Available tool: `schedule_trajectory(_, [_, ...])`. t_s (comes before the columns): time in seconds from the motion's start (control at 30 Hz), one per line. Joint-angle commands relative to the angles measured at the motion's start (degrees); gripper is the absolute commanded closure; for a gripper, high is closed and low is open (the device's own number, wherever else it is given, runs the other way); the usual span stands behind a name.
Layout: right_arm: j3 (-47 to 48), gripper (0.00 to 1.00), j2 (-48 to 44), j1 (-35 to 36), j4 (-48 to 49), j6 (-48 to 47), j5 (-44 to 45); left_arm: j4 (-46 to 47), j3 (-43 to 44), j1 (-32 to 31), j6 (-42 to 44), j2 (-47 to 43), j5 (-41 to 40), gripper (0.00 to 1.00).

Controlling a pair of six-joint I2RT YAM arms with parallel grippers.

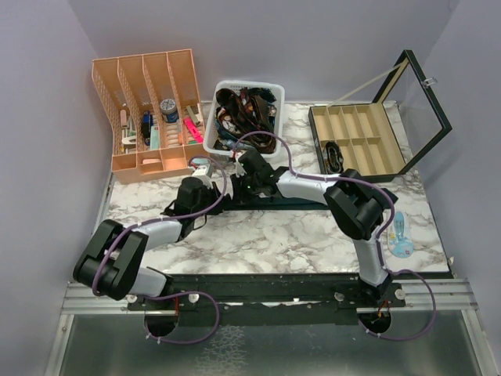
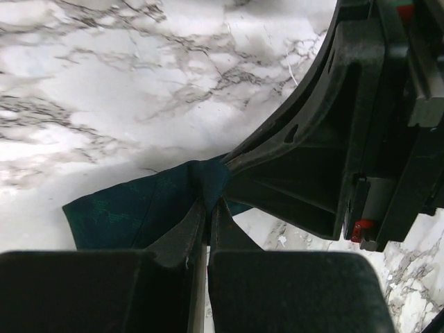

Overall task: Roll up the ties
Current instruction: Roll the tie at the center of the board.

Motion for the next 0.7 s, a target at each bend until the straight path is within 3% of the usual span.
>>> schedule_trajectory(0.0, [-1.9,0.81,-4.2,0.1,0.3,2.0,4.7,3.4,1.8,-2.6,-0.8,3.2,-1.8,1.0])
schedule_trajectory(0.2, [-6.4,0.77,-10.7,0.1,-1.3,5.8,17.8,4.4,2.5,-4.2,-1.4,5.7,-3.0,0.96])
schedule_trajectory(0.67, [-12.4,0.74,-15.7,0.1,3.2,5.1,16.1,7.1,1.5,-5.3,-6.7,3.6,-9.5,0.95])
